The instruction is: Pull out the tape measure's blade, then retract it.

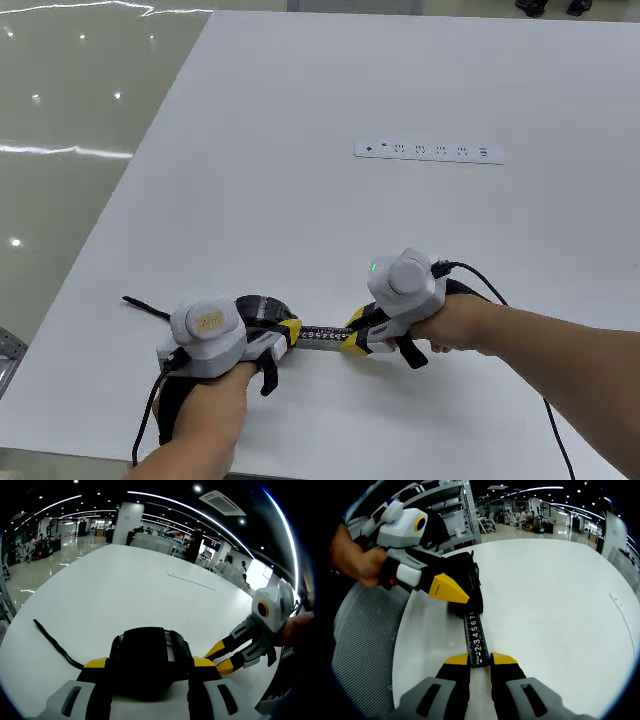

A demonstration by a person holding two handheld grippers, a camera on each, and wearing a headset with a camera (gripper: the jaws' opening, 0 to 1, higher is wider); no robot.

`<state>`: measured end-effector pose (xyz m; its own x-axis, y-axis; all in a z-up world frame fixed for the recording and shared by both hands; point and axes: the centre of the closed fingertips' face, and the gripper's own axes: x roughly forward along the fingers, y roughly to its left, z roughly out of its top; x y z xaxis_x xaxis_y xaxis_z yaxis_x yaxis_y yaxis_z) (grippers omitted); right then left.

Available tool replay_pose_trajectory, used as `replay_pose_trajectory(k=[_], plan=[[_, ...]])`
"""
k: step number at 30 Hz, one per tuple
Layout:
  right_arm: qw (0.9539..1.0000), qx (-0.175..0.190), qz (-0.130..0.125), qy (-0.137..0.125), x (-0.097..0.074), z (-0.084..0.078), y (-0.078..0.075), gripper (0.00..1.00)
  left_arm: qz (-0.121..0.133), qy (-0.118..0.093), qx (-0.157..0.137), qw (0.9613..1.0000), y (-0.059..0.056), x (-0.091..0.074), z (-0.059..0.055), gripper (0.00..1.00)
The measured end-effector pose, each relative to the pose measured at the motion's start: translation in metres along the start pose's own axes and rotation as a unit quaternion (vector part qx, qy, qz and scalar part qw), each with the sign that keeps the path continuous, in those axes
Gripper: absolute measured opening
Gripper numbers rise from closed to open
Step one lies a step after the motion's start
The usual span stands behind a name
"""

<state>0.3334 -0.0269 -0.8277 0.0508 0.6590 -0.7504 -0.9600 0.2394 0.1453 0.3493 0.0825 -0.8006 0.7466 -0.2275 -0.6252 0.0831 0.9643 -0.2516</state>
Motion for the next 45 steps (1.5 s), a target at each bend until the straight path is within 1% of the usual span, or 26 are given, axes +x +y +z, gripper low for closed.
replay_pose_trajectory(k=[4,15,23,24,25,26,31,37,42,45], plan=[[1.0000,-0.006,0.002,-0.002,0.005,0.005,0.001,0.14,0.000,0.001,-0.002,1.0000,0.000,0.000,0.000,0.58],[0.9999,-0.013,0.004,0.001,0.013,0.013,0.004,0.14,-0.002,0.002,0.000,1.0000,0.000,0.001,-0.001,0.58],[0.9999,-0.013,0.004,0.001,0.015,0.015,0.004,0.14,-0.002,0.001,0.001,1.0000,0.000,0.001,-0.001,0.58],[0.9999,-0.013,0.004,0.001,0.017,0.015,0.005,0.14,-0.001,0.001,0.004,1.0000,0.000,0.001,-0.001,0.58],[1.0000,-0.006,0.002,-0.007,0.023,0.021,0.007,0.14,-0.002,0.002,0.004,1.0000,0.000,0.001,-0.001,0.58],[1.0000,-0.004,0.004,-0.008,0.023,0.022,0.007,0.14,-0.002,0.002,0.003,1.0000,0.000,0.001,-0.001,0.58],[0.9999,-0.015,0.008,-0.002,0.027,0.026,0.008,0.14,-0.002,0.003,0.002,1.0000,0.000,0.000,-0.001,0.58],[0.9997,-0.023,0.010,-0.004,0.032,0.034,0.011,0.14,-0.003,0.003,-0.001,1.0000,0.000,0.000,-0.001,0.58],[0.9994,-0.032,0.012,-0.004,0.036,0.036,0.011,0.14,-0.004,0.004,0.000,1.0000,0.000,0.000,-0.001,0.58],[0.9995,-0.029,0.015,-0.004,0.037,0.037,0.011,0.14,-0.005,0.005,0.001,1.0000,0.000,0.000,-0.001,0.58]])
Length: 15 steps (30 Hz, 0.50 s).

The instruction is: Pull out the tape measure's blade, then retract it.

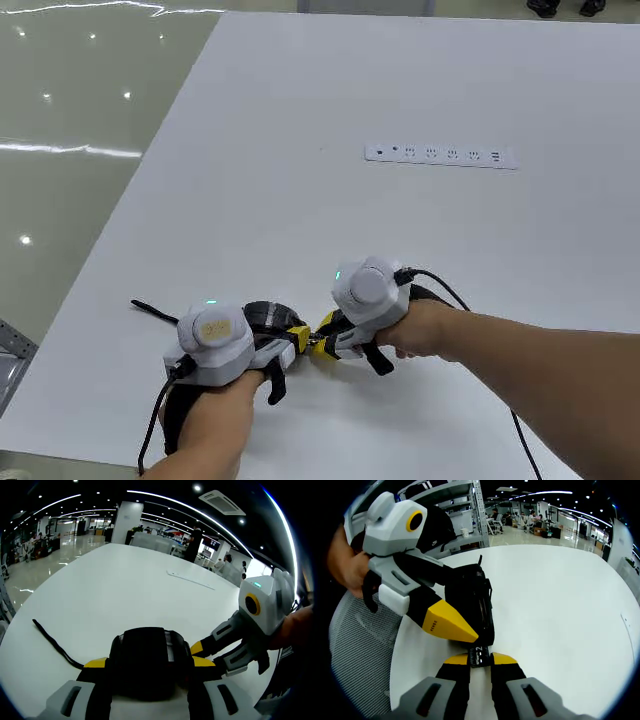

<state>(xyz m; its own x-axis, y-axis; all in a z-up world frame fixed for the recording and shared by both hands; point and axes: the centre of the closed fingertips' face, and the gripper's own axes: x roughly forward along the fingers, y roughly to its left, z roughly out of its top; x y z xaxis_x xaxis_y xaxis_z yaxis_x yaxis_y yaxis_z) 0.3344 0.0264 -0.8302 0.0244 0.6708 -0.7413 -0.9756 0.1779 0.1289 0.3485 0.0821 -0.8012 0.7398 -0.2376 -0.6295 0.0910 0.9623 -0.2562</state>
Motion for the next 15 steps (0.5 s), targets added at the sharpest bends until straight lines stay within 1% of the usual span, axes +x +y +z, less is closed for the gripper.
replay_pose_trajectory(k=[4,7,11,13,14,15], plan=[[0.9999,0.009,0.004,-0.006,0.0032,0.0034,0.0006,0.14,0.000,0.001,0.000,1.0000,0.0001,0.0001,-0.0002,0.58],[1.0000,0.000,0.004,-0.005,0.0040,0.0047,0.0016,0.14,-0.001,0.001,0.001,1.0000,0.0002,0.0000,-0.0003,0.58],[0.9999,0.013,0.005,-0.007,0.0030,0.0044,0.0015,0.15,-0.002,0.001,-0.001,1.0000,0.0000,0.0001,-0.0003,0.58],[0.9999,0.011,0.006,-0.008,0.0032,0.0047,0.0017,0.15,-0.002,0.001,-0.001,1.0000,-0.0001,0.0002,-0.0003,0.58],[1.0000,0.001,0.005,-0.007,0.0036,0.0044,0.0017,0.15,-0.001,0.001,-0.001,1.0000,-0.0002,0.0003,-0.0004,0.58],[1.0000,0.000,0.005,-0.007,0.0036,0.0044,0.0018,0.15,-0.001,0.001,0.000,1.0000,-0.0004,0.0001,-0.0004,0.58]])
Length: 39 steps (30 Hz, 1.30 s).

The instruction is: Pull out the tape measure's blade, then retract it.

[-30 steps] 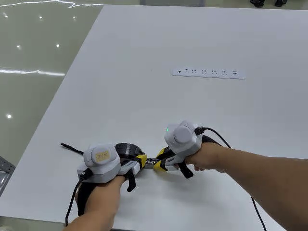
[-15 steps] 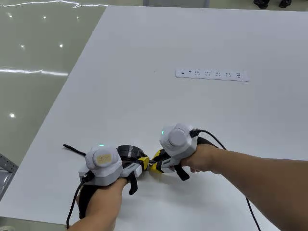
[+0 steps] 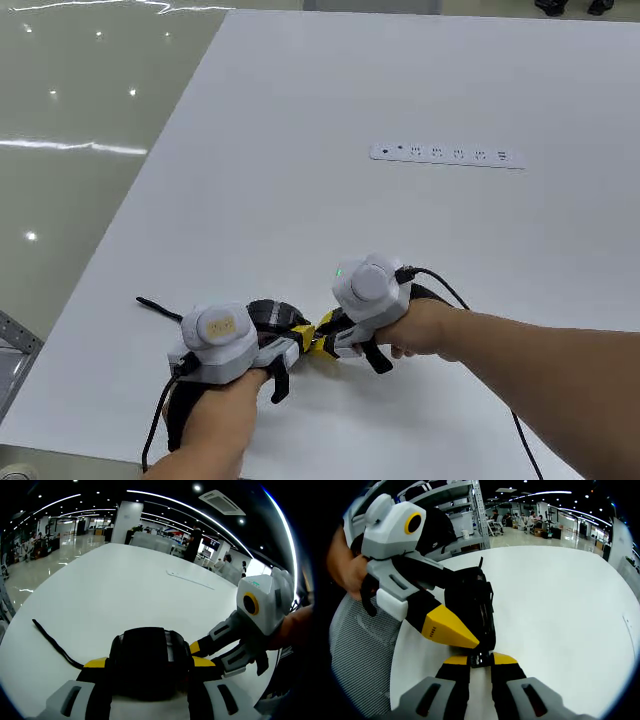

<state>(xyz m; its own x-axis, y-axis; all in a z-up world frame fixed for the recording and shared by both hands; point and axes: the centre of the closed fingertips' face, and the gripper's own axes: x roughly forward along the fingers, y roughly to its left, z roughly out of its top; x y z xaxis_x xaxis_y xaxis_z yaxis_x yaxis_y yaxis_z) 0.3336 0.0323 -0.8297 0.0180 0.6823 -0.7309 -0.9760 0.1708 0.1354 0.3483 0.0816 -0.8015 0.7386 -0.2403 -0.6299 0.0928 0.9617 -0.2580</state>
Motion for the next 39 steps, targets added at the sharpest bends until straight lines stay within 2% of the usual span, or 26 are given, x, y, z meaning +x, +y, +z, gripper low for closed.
replay_pose_trajectory(k=[2,4,12,28,39], plan=[[1.0000,0.000,-0.001,0.001,0.0001,-0.0001,0.0004,0.15,0.000,0.000,0.000,1.0000,-0.0003,-0.0003,-0.0001,0.58],[0.9999,-0.016,-0.005,0.004,0.0000,-0.0001,0.0008,0.15,-0.001,0.000,-0.001,1.0000,-0.0002,-0.0003,0.0000,0.58],[0.9995,-0.025,-0.012,0.012,-0.0002,-0.0005,0.0004,0.15,-0.002,0.000,0.001,1.0000,0.0000,-0.0002,-0.0001,0.58],[0.9984,-0.051,-0.002,0.024,0.0019,0.0014,0.0002,0.14,-0.004,0.003,0.000,1.0000,-0.0001,-0.0006,0.0000,0.58],[0.9990,-0.035,-0.011,0.027,0.0018,0.0001,0.0004,0.14,-0.002,0.000,0.003,1.0000,-0.0003,-0.0003,-0.0001,0.58]])
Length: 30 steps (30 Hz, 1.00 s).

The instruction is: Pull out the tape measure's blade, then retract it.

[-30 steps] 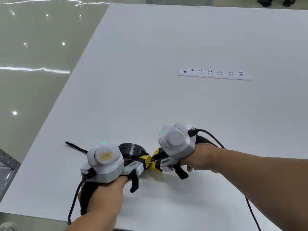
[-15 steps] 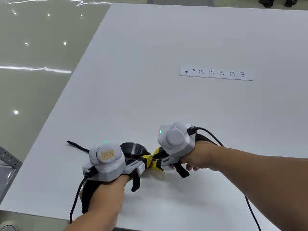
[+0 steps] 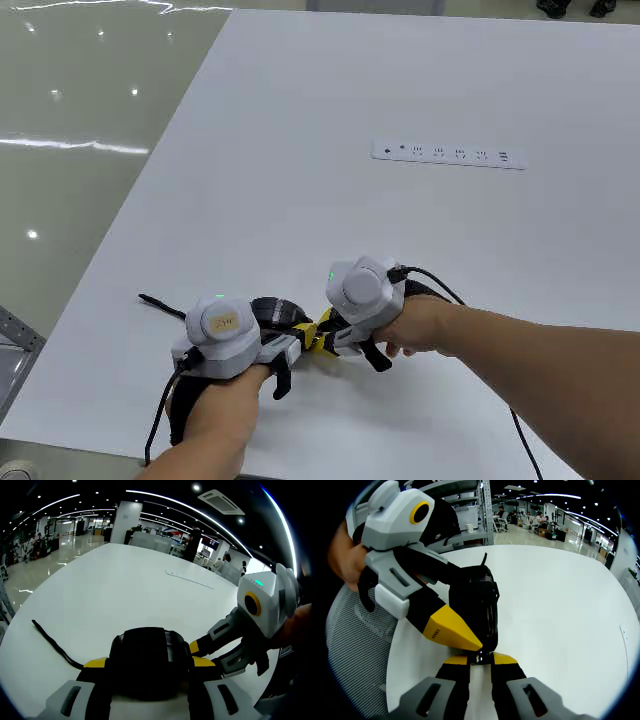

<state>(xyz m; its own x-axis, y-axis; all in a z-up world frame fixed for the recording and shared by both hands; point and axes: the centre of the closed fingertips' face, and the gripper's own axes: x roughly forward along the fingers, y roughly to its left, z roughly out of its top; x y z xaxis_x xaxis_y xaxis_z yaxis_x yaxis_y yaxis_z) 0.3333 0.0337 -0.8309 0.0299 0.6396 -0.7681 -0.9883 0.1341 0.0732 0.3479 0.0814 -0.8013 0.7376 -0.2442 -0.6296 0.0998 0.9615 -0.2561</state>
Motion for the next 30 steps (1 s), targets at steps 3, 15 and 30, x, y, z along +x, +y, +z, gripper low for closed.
replay_pose_trajectory(k=[3,15,30], plan=[[1.0000,0.003,-0.001,0.001,0.000,0.000,0.000,0.15,0.001,-0.001,0.000,1.0000,0.000,0.000,0.000,0.58],[0.9999,0.012,-0.006,0.008,-0.007,-0.010,-0.005,0.00,0.000,-0.001,0.000,1.0000,0.000,0.000,0.000,0.59],[0.9948,0.090,-0.046,-0.008,-0.050,-0.038,-0.002,0.15,-0.050,-0.009,0.062,0.9968,-0.002,-0.008,0.011,0.66]])
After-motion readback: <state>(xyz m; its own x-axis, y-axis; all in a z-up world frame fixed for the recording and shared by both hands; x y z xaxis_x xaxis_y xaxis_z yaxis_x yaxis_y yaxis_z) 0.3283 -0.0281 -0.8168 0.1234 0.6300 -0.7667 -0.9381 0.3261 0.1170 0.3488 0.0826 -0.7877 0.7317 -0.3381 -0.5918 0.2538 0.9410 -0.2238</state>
